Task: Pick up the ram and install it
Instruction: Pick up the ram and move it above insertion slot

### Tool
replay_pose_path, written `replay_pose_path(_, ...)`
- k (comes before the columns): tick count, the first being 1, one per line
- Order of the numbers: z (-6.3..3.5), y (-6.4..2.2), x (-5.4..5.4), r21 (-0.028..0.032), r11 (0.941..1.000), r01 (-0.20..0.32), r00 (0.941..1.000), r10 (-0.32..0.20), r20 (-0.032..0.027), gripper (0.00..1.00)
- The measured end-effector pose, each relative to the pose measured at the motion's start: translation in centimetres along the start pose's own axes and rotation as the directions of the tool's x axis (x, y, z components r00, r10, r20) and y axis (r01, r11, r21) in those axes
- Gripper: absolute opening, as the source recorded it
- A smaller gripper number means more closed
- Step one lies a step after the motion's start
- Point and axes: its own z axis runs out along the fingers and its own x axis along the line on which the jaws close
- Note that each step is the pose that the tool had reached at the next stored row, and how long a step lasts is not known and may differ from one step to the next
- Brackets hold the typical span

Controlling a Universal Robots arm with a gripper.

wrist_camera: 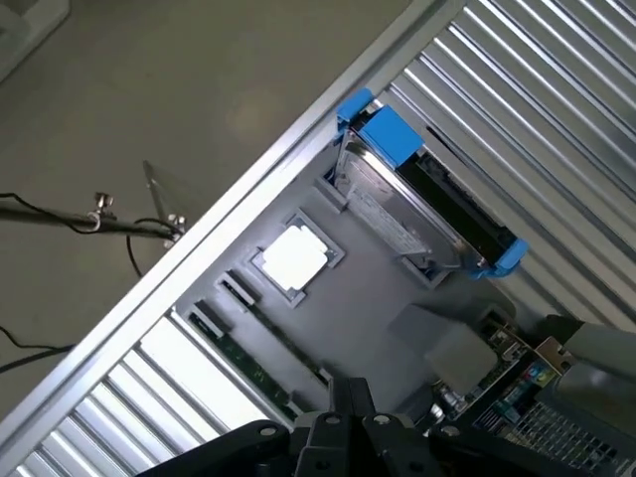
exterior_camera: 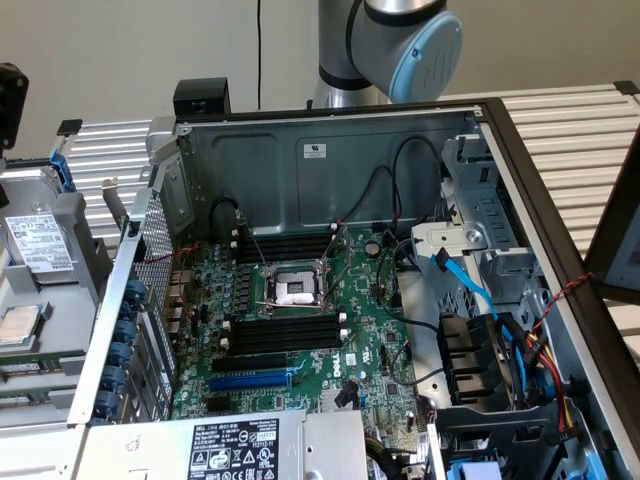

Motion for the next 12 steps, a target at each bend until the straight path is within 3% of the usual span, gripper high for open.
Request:
replay_pose_path(6,0.37,-0.02,0.00,-0.0020,0.9939,0.110,0.9939,-0.110,-0.0068,0.10)
replay_pose_path(12,0.77,-0.04,0.01,-0.0051,0.9762,0.217,0.9761,-0.217,-0.0135,0.10)
